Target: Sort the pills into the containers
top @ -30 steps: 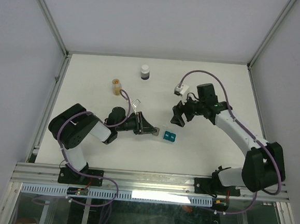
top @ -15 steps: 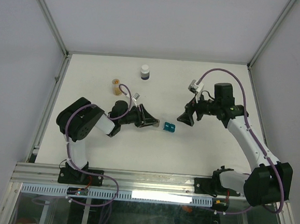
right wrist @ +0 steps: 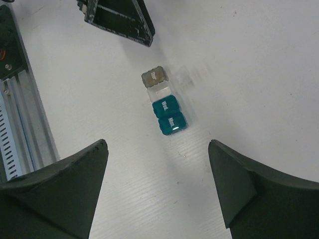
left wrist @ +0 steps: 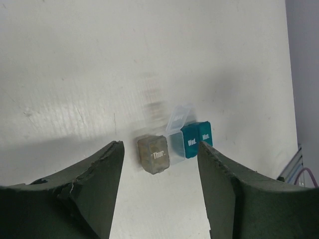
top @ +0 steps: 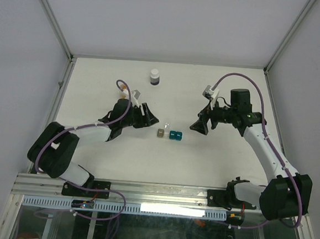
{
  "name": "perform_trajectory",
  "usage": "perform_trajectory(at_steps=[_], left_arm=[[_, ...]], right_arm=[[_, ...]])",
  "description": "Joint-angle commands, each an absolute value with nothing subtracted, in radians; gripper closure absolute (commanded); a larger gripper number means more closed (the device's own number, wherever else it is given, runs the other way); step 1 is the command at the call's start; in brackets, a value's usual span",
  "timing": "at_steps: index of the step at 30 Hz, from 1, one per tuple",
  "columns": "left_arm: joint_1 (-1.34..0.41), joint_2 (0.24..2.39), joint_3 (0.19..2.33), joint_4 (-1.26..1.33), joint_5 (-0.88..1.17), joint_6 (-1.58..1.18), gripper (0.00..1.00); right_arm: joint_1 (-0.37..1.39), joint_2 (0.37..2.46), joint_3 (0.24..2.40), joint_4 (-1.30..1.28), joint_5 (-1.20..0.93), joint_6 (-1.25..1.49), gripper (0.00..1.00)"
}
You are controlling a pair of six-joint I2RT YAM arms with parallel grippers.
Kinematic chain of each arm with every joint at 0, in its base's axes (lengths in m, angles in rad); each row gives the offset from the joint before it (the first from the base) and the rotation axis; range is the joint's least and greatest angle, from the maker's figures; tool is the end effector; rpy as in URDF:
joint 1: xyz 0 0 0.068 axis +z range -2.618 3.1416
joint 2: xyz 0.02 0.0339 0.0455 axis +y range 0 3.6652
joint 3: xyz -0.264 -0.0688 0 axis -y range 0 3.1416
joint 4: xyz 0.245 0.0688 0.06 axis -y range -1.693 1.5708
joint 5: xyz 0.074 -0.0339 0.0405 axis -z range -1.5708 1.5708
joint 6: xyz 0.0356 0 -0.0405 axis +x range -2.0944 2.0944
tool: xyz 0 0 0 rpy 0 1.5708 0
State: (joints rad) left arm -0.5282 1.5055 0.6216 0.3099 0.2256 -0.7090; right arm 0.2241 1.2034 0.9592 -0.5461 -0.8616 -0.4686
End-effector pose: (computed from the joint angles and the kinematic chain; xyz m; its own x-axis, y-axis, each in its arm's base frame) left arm 0.2515 -0.1560 0.1665 -0.7814 -0.2787 -0.5583 0.1906 0.7453 -0.6389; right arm 0.2336 0.0810 0.2898 -0.3176 -0.3741 -0.8713 -0.9065 0.3893 0.1633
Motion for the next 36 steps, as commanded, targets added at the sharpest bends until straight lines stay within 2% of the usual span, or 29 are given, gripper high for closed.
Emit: perform_trajectory(at_steps=[1, 3, 5, 9, 13, 14, 15, 19, 24, 30, 34, 36], left_arm=[[-0.522, 1.346, 0.697, 0.172, 0.068, -0.508, 0.38], [-0.522, 1.289, 0.715, 0.187, 0.033, -0.442, 0.35], [-0.52, 1.271, 0.743, 0.202, -0.018, -0.38, 0.16], [-0.513, 1.321, 0.875, 0.157, -0.131, -0.254, 0.01], [-0.489, 1.406, 1.015, 0.033, -0.249, -0.189, 0.01], [-0.479, 1.42, 1.053, -0.011, -0.285, -0.18, 0.01], [-0.463, 1.465, 1.098, -0.064, -0.322, -0.174, 0.01], [-0.383, 1.617, 1.319, -0.31, -0.449, -0.142, 0.01], [-0.304, 1.778, 1.485, -0.435, -0.395, -0.124, 0.01], [-0.266, 1.908, 1.565, -0.478, -0.26, -0.132, 0.02], [-0.258, 1.959, 1.576, -0.48, -0.17, -0.146, 0.08], [-0.256, 1.984, 1.591, -0.494, -0.149, -0.154, 0.14]], right_arm=[[0.214, 1.152, 0.994, -0.537, -0.894, -0.478, 0.15], [0.215, 1.142, 1.002, -0.528, -0.894, -0.478, 0.15], [0.215, 1.135, 1.019, -0.513, -0.894, -0.478, 0.15], [0.216, 1.156, 1.103, -0.532, -0.894, -0.478, 0.15], [0.215, 1.187, 1.168, -0.527, -0.894, -0.478, 0.15], [0.215, 1.193, 1.162, -0.507, -1.013, -0.48, 0.14], [0.211, 1.192, 1.14, -0.476, -1.125, -0.326, 0.13], [0.15, 1.163, 0.992, -0.31, -1.189, -0.224, 0.12], [0.115, 1.136, 0.894, -0.221, -1.196, -0.182, 0.11], [0.096, 1.131, 0.88, -0.212, -1.195, -0.176, 0.11], [0.086, 1.13, 0.874, -0.21, -1.195, -0.179, 0.11], [0.082, 1.131, 0.873, -0.209, -1.2, -0.179, 0.1]])
